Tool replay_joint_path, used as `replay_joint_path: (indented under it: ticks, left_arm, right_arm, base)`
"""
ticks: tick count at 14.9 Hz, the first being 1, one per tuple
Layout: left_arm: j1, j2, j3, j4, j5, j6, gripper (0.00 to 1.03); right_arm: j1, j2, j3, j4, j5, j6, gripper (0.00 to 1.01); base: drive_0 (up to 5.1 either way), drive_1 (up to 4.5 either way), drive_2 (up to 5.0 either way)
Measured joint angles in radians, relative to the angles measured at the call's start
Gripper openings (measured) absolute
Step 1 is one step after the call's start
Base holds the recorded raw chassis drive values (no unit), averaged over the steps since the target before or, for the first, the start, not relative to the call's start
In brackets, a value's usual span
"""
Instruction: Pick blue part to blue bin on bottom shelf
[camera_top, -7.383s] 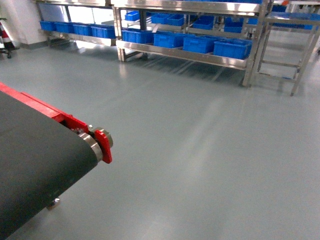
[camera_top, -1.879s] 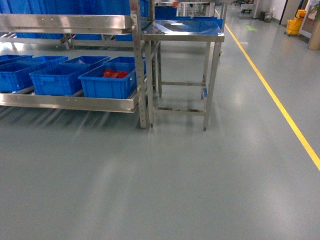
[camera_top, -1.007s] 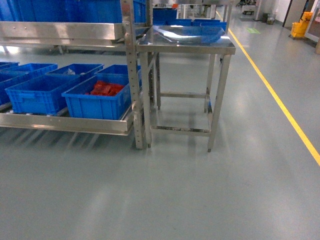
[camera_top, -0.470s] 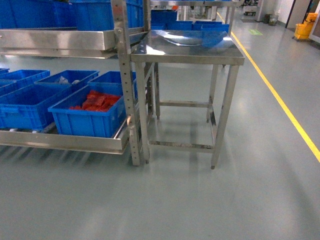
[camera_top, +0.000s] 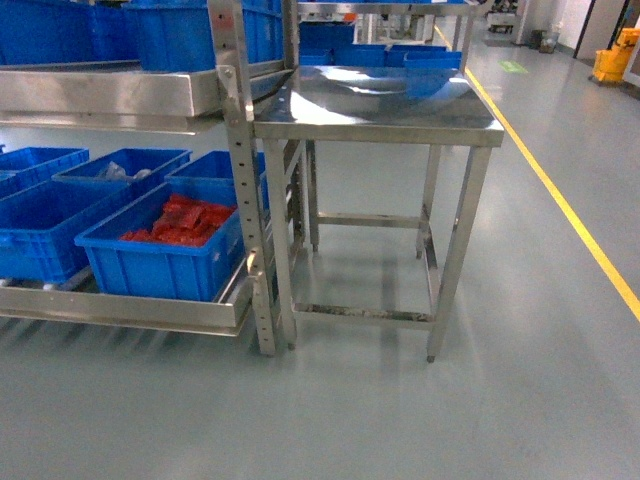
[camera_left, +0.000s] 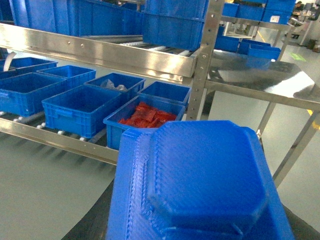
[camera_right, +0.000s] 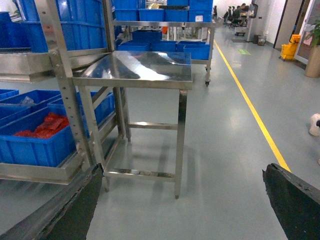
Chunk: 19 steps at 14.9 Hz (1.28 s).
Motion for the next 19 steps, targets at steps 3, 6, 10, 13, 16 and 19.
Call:
replay_joint_path:
  ticks: [3, 6, 10, 13, 16, 19]
  left_arm:
    - [0.0, 0.0, 0.0, -0.003, 0.001, 0.0, 0.43]
    - [0.0, 0.0, 0.0, -0.007, 0.0, 0.0, 0.43]
    - [0.0, 0.0, 0.0, 0.0, 0.0, 0.0, 0.43]
    - [0.0, 0.0, 0.0, -0.003, 0.0, 0.0, 0.43]
    - [0.0, -0.001, 0.0, 0.0, 0.0, 0.0, 0.43]
    - [0.0, -0.001, 0.0, -0.004, 0.002, 0.0, 0.43]
  right_arm:
    - [0.0, 0.0, 0.0, 0.001, 0.0, 0.0, 0.98]
    - [0.0, 0.0, 0.0, -0.001, 0.0, 0.0, 0.98]
    - [0.0, 0.0, 0.0, 0.003, 0.0, 0.0, 0.98]
    - [0.0, 0.0, 0.0, -0.001, 0.0, 0.0, 0.98]
    - [0.0, 0.0, 0.0, -0.002, 0.0, 0.0, 0.98]
    - [0.0, 0.0, 0.0, 0.001, 0.0, 0.0, 0.98]
  base:
    - [0.0, 4.03, -4.0]
    - [0.0, 4.03, -4.0]
    - [0.0, 4.03, -4.0]
    - [0.0, 4.03, -4.0]
    - [0.0, 4.03, -4.0]
    - [0.0, 4.03, -4.0]
